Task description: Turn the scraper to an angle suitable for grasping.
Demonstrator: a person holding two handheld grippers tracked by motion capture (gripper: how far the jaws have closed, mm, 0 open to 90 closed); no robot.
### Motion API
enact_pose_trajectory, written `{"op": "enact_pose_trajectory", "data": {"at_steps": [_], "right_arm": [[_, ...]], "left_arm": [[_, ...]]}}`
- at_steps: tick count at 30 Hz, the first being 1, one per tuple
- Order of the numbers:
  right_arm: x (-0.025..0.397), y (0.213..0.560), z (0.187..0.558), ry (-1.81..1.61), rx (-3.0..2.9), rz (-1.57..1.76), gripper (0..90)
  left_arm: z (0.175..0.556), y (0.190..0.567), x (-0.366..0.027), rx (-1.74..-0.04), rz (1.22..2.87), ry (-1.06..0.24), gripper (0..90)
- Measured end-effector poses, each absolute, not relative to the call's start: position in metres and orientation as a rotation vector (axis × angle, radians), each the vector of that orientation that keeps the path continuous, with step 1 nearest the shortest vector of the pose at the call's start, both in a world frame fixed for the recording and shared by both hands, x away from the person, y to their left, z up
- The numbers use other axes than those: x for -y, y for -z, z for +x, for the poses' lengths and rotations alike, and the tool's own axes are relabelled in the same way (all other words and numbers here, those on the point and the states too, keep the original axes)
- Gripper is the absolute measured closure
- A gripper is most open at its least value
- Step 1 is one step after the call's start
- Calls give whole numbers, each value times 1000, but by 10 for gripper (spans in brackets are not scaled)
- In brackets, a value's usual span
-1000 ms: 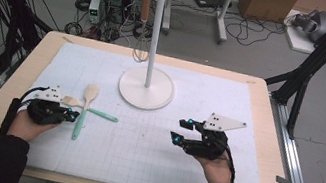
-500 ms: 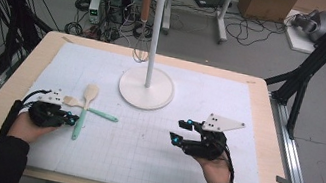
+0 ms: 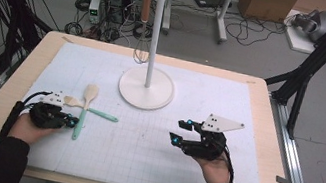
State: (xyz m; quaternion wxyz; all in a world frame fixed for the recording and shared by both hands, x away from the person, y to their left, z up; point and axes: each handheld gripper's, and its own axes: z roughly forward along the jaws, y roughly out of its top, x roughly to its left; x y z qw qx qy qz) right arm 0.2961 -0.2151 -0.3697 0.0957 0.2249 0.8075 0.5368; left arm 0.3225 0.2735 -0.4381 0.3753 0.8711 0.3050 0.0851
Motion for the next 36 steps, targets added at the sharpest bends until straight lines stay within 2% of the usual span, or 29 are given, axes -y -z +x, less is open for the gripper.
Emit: {"op": "enact_pose_trajectory", "data": {"at_steps": [36], "right_arm": [[211,373,298,-1573,-2409,660,449]], "left_arm": [[326,438,-242,-723,2253,-191,896]]}}
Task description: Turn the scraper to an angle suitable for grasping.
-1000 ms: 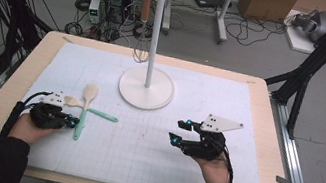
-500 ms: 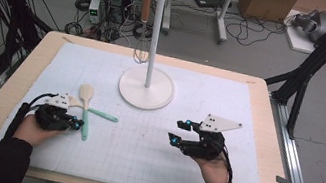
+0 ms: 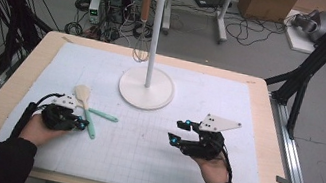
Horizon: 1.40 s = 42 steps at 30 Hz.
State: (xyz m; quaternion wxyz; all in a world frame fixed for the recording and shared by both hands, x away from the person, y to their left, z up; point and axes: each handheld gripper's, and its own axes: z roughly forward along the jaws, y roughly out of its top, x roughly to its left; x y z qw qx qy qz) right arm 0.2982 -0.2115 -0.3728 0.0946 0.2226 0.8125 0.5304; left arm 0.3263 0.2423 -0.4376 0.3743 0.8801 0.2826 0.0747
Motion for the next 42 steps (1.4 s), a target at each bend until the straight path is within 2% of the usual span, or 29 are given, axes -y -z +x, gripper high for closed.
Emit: {"op": "enact_pose_trajectory", "data": {"at_steps": [23,42], "right_arm": [[211,375,299,-1562,-2417,663,447],[209,378,300,-1553,-2429,668,446]], "left_arm": [[331,437,-227,-714,2259,-194,896],[329,431,-234,-714,2222,-221,856]]}}
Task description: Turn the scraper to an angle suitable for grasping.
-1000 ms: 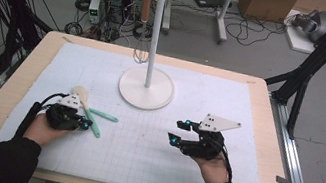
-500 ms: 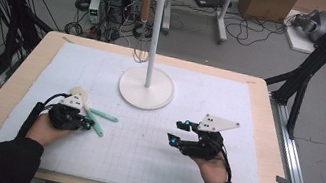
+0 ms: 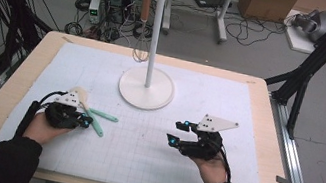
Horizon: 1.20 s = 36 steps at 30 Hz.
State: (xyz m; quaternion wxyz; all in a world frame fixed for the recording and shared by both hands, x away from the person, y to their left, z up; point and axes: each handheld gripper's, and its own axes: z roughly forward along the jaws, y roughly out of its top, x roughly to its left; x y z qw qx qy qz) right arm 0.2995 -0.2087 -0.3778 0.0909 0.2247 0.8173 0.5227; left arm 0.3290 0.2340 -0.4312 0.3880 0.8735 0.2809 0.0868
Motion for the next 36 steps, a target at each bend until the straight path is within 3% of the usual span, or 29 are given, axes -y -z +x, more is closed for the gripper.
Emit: {"op": "enact_pose_trajectory", "data": {"at_steps": [24,36], "right_arm": [[207,379,300,-1552,-2436,666,445],[207,379,300,-1552,-2437,664,443]], "left_arm": [[329,427,-239,-707,2212,-252,808],[333,436,-231,-709,2274,-230,855]]}}
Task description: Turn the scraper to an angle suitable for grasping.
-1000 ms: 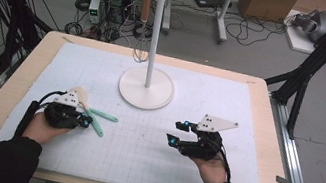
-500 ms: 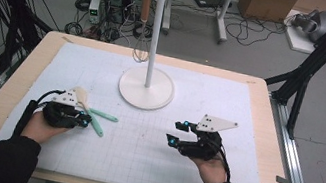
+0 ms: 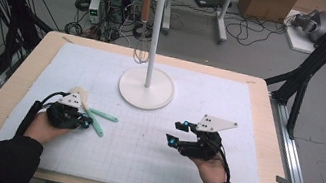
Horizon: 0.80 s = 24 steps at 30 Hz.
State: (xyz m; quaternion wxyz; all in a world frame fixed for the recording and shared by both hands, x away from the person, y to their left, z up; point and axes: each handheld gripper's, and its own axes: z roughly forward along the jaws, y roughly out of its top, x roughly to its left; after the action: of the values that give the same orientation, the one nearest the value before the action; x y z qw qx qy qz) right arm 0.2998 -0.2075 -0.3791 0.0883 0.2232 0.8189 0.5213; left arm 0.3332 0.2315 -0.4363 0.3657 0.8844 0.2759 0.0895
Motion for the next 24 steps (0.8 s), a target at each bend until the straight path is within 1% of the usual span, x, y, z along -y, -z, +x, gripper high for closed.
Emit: {"op": "enact_pose_trajectory", "data": {"at_steps": [24], "right_arm": [[206,379,300,-1548,-2445,662,444]], "left_arm": [[336,436,-220,-698,2277,-227,866]]}}
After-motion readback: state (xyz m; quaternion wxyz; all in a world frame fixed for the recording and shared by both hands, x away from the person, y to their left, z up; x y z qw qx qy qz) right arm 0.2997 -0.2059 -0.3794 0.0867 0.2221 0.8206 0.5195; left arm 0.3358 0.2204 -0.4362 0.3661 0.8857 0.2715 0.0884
